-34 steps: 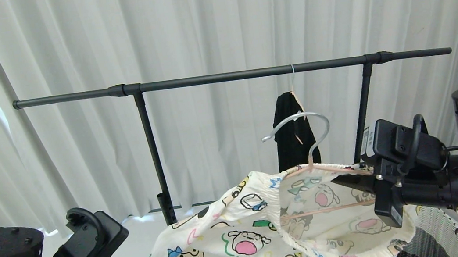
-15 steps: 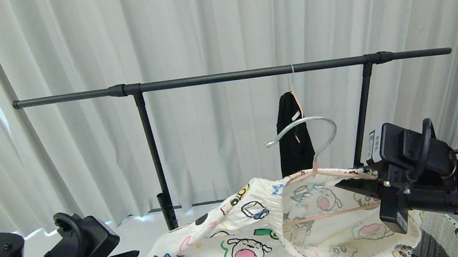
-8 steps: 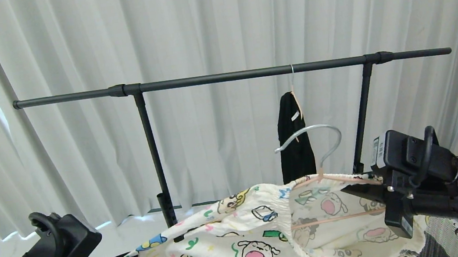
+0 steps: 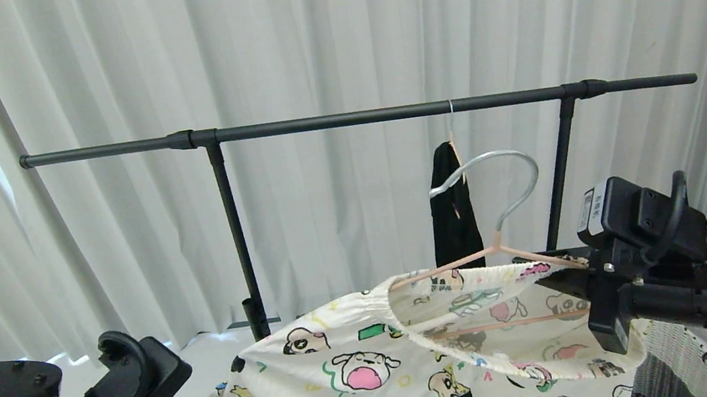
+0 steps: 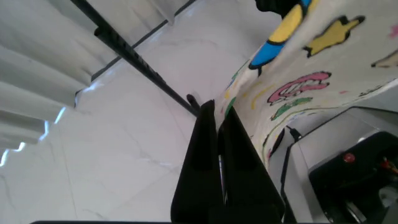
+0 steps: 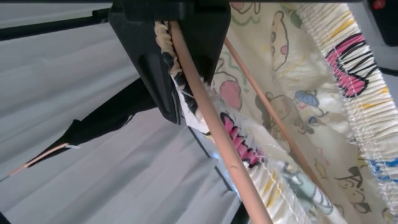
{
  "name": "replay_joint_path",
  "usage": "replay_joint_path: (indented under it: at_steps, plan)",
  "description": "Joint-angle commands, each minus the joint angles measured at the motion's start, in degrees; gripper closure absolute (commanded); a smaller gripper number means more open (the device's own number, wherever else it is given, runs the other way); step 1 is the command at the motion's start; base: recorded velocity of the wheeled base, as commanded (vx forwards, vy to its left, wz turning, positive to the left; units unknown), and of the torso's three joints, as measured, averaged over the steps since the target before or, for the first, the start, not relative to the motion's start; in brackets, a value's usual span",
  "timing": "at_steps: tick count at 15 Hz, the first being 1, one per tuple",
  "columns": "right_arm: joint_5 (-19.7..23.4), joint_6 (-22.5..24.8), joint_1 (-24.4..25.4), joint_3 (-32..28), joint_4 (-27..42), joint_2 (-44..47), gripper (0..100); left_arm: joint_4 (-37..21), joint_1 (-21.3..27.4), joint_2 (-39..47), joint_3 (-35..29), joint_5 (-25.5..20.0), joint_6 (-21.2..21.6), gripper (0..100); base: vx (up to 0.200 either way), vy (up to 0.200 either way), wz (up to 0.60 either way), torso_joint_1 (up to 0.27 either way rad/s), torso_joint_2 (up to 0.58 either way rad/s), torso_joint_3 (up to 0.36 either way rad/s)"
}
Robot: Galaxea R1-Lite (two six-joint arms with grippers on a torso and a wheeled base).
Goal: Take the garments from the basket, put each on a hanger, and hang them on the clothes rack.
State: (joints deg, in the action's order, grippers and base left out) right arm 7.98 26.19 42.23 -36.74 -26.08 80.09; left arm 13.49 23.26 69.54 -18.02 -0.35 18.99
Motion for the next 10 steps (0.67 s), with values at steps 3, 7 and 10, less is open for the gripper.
replay_joint_path:
  at_steps: [3,7,10]
  plan:
    - [-0.1,0.0,-0.1,0.2,0.1,0.0,100,0.0,0.4,-0.9,-0.2,0.0,-0.3,0,0.000,0.000,0.00,0.000,0.00,0.000]
    - [-0.1,-0.2,-4.7,2.6,0.1,0.0,100,0.4,0.3,-5.6,-0.3,-0.3,-1.1,0,0.000,0.000,0.00,0.000,0.00,0.000]
    - [-0.3,-1.8,-10.3,6.1,0.2,-1.9,100,0.4,-0.8,-7.0,-1.3,-0.2,-5.4,0,0.000,0.000,0.00,0.000,0.00,0.000]
